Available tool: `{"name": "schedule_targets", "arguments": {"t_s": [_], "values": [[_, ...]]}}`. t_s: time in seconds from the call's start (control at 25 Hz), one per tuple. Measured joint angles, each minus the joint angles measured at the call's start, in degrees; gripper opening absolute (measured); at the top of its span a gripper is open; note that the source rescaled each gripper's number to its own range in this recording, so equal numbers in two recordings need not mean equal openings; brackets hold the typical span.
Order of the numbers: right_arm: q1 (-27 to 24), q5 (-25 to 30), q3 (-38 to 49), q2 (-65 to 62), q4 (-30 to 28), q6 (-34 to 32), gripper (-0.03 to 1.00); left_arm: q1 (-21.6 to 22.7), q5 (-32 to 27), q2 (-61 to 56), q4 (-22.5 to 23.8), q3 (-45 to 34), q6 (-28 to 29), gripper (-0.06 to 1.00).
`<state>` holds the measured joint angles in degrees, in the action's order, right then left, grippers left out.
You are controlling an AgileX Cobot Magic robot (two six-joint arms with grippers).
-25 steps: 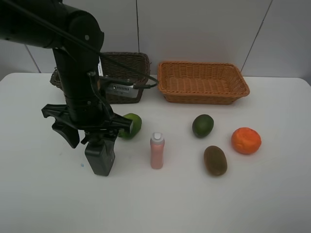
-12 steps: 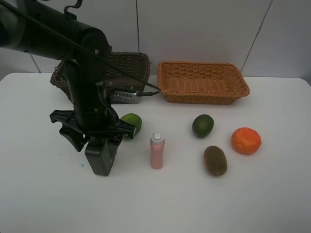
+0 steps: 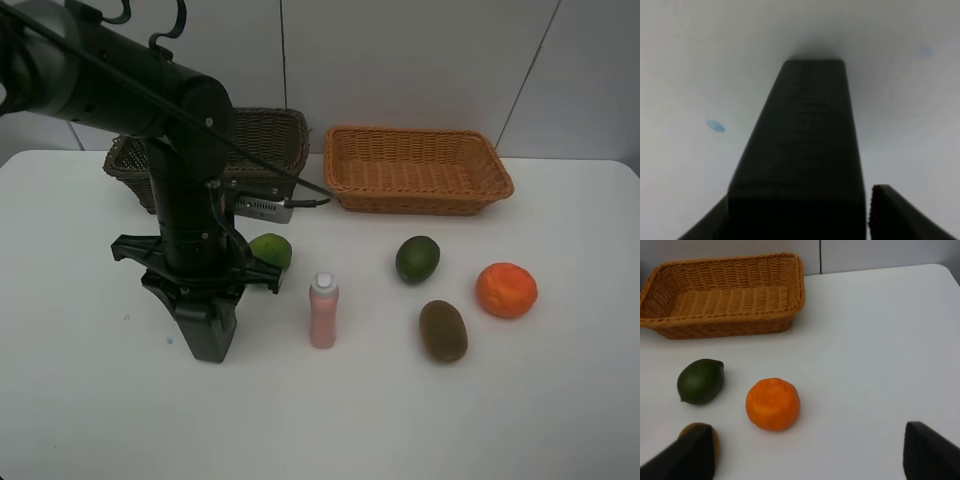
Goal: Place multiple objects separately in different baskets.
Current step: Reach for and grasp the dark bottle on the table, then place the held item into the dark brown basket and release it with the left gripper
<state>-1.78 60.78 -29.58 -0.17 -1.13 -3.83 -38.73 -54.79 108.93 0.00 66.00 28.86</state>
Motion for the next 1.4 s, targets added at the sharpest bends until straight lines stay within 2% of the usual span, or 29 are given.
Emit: {"name": "schedule_targets", "arguments": {"t_s": [0.08, 0.12, 0.48, 0.68, 0.8, 1.16, 1.4], "values": [[0.0, 0.0, 0.0, 0.0, 0.0, 0.0, 0.86, 0.0, -0.1, 0.0, 0.0, 0.0, 0.0, 0.39], [0.0, 0.0, 0.0, 0.0, 0.0, 0.0, 0.86, 0.0, -0.1, 0.0, 0.0, 0.0, 0.0, 0.38], [0.0, 0.0, 0.0, 0.0, 0.0, 0.0, 0.86, 0.0, -0.4, -2.1, 0.0, 0.7, -0.9, 0.37], [0.0, 0.0, 0.0, 0.0, 0.0, 0.0, 0.86, 0.8, -3.4, -7.2, 0.0, 9.6, -2.2, 0.37], [0.0, 0.0, 0.0, 0.0, 0.0, 0.0, 0.86, 3.9, -5.5, -7.7, 0.0, 17.2, -3.3, 0.37], [0.0, 0.0, 0.0, 0.0, 0.0, 0.0, 0.86, 18.6, -5.7, -1.3, 0.6, 36.5, -6.6, 0.37], [0.0, 0.0, 0.0, 0.0, 0.0, 0.0, 0.86, 21.3, -0.5, 8.4, 0.5, 41.5, -7.1, 0.37]]}}
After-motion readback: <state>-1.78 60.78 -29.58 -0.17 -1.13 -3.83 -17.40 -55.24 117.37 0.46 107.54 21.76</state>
